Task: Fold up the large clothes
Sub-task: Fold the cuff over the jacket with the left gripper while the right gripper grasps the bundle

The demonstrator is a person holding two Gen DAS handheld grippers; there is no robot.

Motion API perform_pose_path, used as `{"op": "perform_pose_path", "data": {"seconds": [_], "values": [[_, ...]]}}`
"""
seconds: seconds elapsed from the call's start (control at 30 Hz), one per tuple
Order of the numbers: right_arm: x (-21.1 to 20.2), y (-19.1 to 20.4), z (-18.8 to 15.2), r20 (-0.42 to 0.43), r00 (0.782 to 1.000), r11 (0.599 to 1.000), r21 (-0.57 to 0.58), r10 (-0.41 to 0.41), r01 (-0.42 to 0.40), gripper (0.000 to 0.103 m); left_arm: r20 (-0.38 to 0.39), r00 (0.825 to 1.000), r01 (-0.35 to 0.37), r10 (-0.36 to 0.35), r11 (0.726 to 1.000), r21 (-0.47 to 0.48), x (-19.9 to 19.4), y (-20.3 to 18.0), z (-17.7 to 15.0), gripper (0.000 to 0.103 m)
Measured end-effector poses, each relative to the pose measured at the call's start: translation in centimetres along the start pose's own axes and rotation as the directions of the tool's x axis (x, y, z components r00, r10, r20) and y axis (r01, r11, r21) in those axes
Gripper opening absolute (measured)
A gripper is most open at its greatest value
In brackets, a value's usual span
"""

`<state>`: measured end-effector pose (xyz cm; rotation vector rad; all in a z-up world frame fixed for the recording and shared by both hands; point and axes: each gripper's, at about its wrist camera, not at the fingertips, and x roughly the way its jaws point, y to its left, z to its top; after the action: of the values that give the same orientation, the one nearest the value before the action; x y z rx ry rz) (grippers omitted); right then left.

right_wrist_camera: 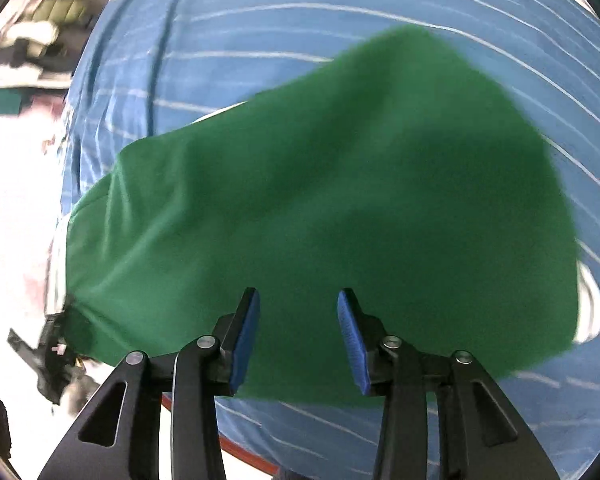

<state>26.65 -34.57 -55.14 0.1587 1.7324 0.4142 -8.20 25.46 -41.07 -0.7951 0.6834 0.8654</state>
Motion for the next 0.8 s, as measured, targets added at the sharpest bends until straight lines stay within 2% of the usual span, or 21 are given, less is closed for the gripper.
{"op": "perform_pose_path", "data": {"seconds": [0.1,0.13,0.17,0.2,0.27,0.33,0.4,0.53,0.63,0.7,0.77,0.8], "values": [[-2.0,-3.8,-0.9,0.015,1.000,1.000,0.020,0.014,-0.014,0.044,0.071,0.996,0.038,-0.044,0.996,0.083,-3.5,-2.7,2.4,0.026],[-1.6,-4.1,-0.9,0.005,1.000,1.000,0.021,0.008,-0.008,0.044,0.098,0.993,0.051,-0.063,0.991,0.122,-4.8,-4.0,3.0,0.026],[0.5,-3.2,-1.4,-0.023,1.000,1.000,0.019,0.003,-0.003,0.044,0.115,0.990,0.062,-0.080,0.986,0.154,-5.6,-5.1,3.4,0.026],[3.1,-2.8,-1.7,-0.077,0.997,1.000,0.016,0.019,-0.018,0.047,0.123,0.984,0.100,-0.126,0.975,0.199,-6.7,-7.0,3.4,0.024],[6.6,-5.2,-2.2,-0.173,0.983,0.996,0.070,0.061,-0.049,0.048,0.112,0.970,0.175,-0.215,0.941,0.288,-8.6,-11.0,2.6,0.021],[7.5,-7.0,-2.6,-0.191,0.970,0.984,0.127,0.148,-0.125,0.048,0.066,0.950,0.263,-0.306,0.893,0.366,-10.1,-15.3,0.8,0.016],[6.0,-8.2,-2.7,-0.157,0.964,0.969,0.155,0.214,-0.190,0.047,-0.009,0.921,0.355,-0.389,0.830,0.430,-11.2,-19.9,-2.3,0.012],[1.8,-10.9,-3.0,-0.065,0.971,0.962,0.162,0.231,-0.219,0.048,-0.185,0.867,0.487,-0.463,0.709,0.510,-11.2,-27.5,-10.9,0.012],[-0.8,-14.2,-3.5,-0.020,0.973,0.957,0.190,0.229,-0.221,0.048,-0.294,0.838,0.543,-0.460,0.645,0.538,-10.9,-30.9,-17.0,0.012],[-2.2,-16.7,-4.0,0.005,0.981,0.958,0.214,0.194,-0.190,0.048,-0.352,0.830,0.555,-0.432,0.593,0.583,-10.5,-33.0,-22.1,0.012],[-2.7,-18.4,-4.3,0.013,0.986,0.956,0.240,0.169,-0.167,0.048,-0.414,0.818,0.576,-0.400,0.553,0.602,-9.0,-34.2,-26.4,0.012],[-3.1,-19.5,-4.6,0.011,0.989,0.957,0.251,0.147,-0.145,0.048,-0.443,0.818,0.575,-0.366,0.534,0.620,-7.9,-34.8,-28.7,0.011]]}}
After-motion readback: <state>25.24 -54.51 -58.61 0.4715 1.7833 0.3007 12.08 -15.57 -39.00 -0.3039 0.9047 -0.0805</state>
